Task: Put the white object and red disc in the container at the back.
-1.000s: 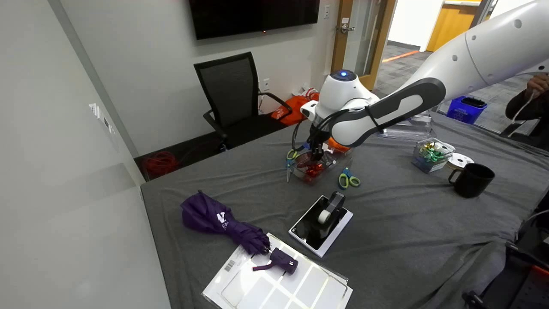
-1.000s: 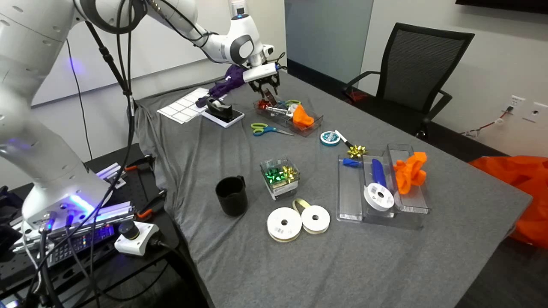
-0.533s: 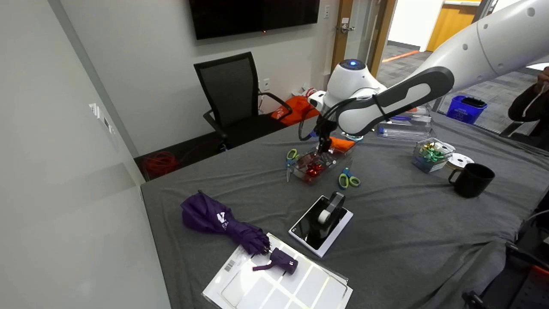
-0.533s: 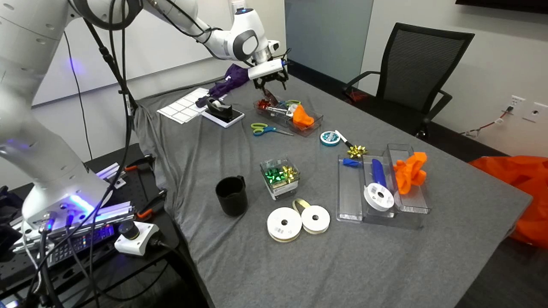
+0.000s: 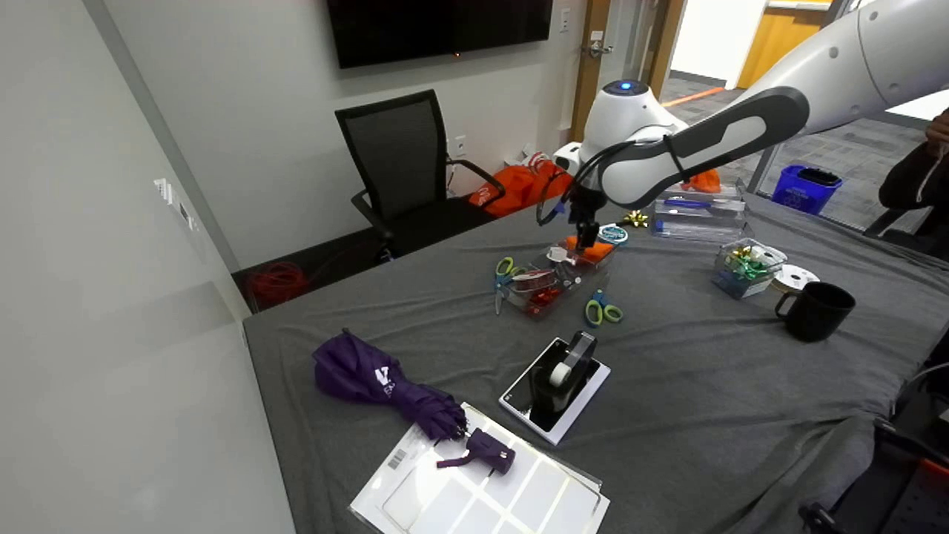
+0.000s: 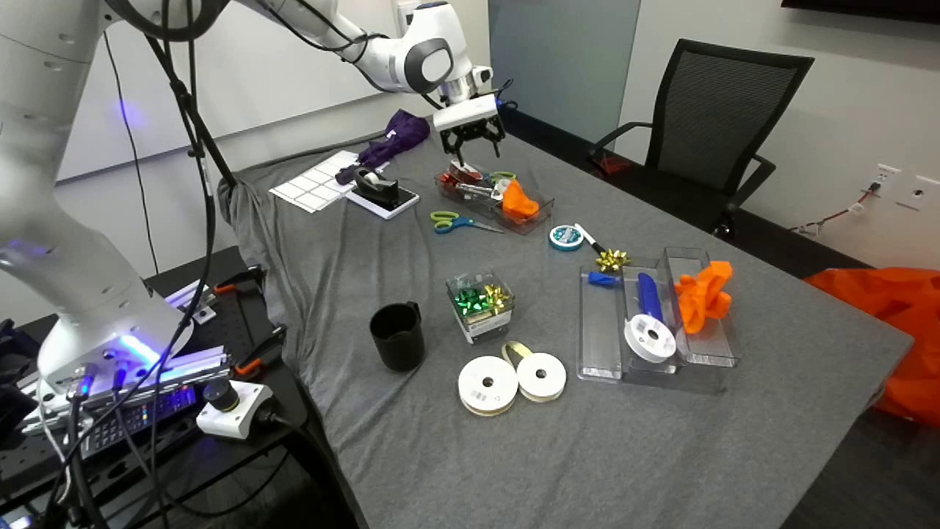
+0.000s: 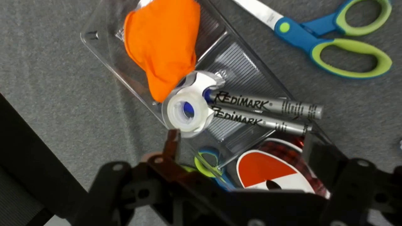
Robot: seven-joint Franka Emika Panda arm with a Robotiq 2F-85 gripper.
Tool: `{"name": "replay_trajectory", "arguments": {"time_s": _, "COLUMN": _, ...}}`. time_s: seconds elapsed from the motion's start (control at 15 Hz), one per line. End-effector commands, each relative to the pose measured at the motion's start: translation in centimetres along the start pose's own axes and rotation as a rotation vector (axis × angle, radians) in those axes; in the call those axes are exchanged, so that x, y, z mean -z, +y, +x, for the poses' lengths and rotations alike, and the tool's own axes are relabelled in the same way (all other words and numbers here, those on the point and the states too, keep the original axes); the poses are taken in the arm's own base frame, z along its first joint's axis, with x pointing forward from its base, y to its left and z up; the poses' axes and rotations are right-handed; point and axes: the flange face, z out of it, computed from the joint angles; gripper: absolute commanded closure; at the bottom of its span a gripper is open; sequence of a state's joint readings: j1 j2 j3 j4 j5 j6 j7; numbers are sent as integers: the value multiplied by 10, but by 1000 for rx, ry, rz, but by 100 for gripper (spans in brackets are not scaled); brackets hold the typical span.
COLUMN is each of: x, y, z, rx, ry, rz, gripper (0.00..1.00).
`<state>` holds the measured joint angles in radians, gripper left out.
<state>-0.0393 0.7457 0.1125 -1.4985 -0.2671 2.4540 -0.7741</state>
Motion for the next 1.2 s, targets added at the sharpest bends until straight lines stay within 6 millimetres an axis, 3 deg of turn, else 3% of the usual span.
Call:
{"name": "replay_trajectory", "arguments": {"time_s": 0.0, "x": 12, "y": 5, "z": -19, "rx": -10, "ry": -111, "rz": 32, "gripper": 0}}
{"name": "replay_trajectory", "arguments": {"time_s": 0.73, "x": 38, "y": 58, "z": -67, "rx": 103, "ry": -210, "rz": -4, "gripper": 0}}
{"name": "replay_trajectory", "arguments": {"time_s": 0.8, "x": 30, "y": 52, "z": -60, "rx": 52, "ry": -188, "rz": 8, "gripper": 0}}
{"name": "replay_trajectory", "arguments": {"time_s": 1.13, "x": 30, "y": 52, "z": -59, "rx": 54, "ry": -189, "rz": 6, "gripper": 0}}
